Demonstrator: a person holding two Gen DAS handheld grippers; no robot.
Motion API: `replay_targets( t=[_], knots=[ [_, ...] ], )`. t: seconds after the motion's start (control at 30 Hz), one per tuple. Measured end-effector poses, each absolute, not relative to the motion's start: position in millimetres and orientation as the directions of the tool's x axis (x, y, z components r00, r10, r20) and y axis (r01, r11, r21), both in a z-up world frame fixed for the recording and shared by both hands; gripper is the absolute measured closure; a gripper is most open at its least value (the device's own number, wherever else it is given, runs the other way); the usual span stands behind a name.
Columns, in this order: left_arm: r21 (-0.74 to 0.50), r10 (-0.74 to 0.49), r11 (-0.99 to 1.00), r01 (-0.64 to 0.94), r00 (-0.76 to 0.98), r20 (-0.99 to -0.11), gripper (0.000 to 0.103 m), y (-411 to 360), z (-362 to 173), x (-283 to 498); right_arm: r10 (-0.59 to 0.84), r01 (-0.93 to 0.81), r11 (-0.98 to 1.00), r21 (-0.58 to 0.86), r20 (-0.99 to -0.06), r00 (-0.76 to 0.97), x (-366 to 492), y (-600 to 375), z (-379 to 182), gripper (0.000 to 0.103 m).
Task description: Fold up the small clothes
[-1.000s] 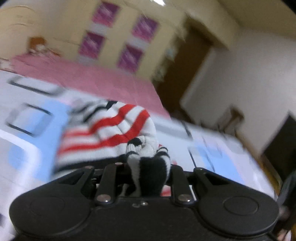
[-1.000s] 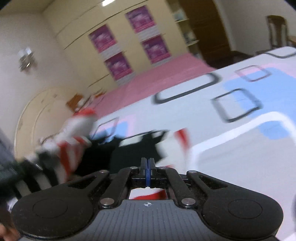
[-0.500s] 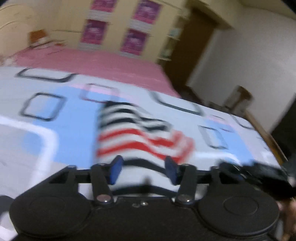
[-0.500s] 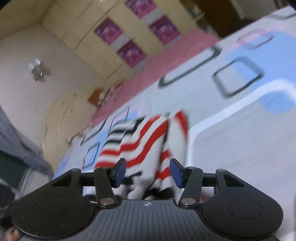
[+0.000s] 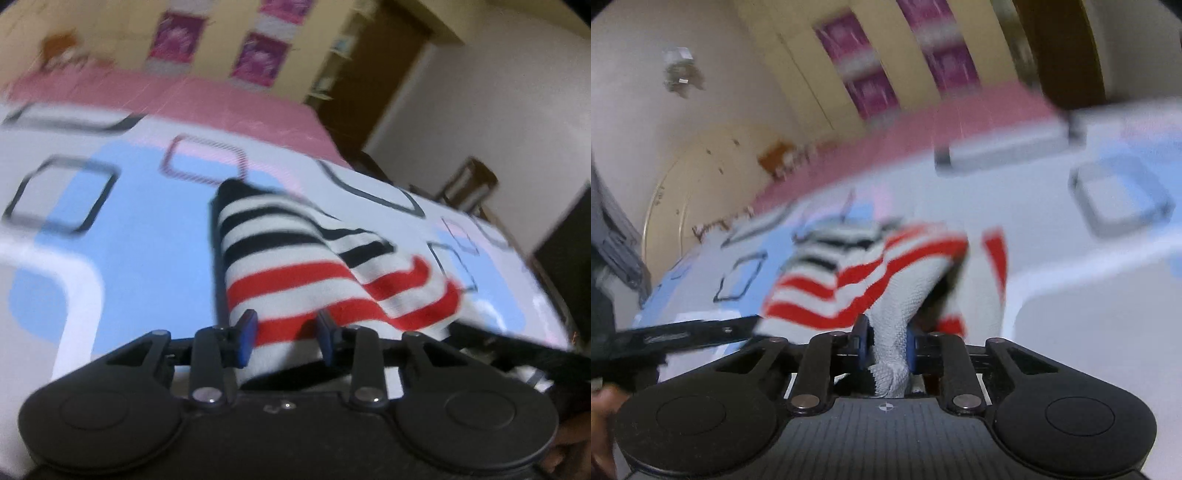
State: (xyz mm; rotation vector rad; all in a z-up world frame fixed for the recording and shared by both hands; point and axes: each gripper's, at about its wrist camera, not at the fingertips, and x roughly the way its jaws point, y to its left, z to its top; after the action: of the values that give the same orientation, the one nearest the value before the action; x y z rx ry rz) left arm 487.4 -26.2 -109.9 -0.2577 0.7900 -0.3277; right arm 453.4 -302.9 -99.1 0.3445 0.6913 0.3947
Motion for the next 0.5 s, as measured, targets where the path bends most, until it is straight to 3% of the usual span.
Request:
replay_targets(
  t=[0.03, 0.1, 0.2, 0.27, 0.33, 0.37, 0.5],
  knots=[
    [-0.306, -0.377, 0.925, 0.227, 0.660, -0.650, 0.070, -36, -110, 492, 0.441, -0.229, 0.880, 0.417, -0.536, 0.720, 446, -306, -101, 0.084],
    [-0.183, -0.338, 0.937, 0.297, 0.643, -0.687, 0.070, -61, -115, 502, 0.383, -0.166, 0.909, 0.383, -0.605, 0.698, 448, -305, -126, 0.084],
    [-0.068, -0.291, 0.934, 0.350, 0.638, -0.713, 0.070, -78, -112, 505, 0.405, -0.114, 0.881, 0.460, -0.607, 0.684, 447, -313, -138, 0.084],
    [-0.074, -0.312, 0.924, 0.376, 0.625, -0.716, 0.071, -73, -110, 505, 0.407, -0.111, 0.881, 0.460, -0.616, 0.674, 448, -315, -135, 0.083],
    [-0.119, -0.351, 0.916, 0.384, 0.620, -0.702, 0.071, -61, -103, 503, 0.366, -0.083, 0.895, 0.439, -0.612, 0.701, 445, -320, -124, 0.066],
    [-0.132, -0.365, 0.913, 0.387, 0.627, -0.688, 0.071, -57, -99, 502, 0.310, -0.063, 0.913, 0.402, -0.588, 0.747, 442, -324, -113, 0.063],
    [-0.126, -0.378, 0.905, 0.407, 0.631, -0.677, 0.071, -62, -95, 519, 0.309, -0.119, 0.929, 0.352, -0.555, 0.772, 465, -317, -87, 0.068]
  ],
)
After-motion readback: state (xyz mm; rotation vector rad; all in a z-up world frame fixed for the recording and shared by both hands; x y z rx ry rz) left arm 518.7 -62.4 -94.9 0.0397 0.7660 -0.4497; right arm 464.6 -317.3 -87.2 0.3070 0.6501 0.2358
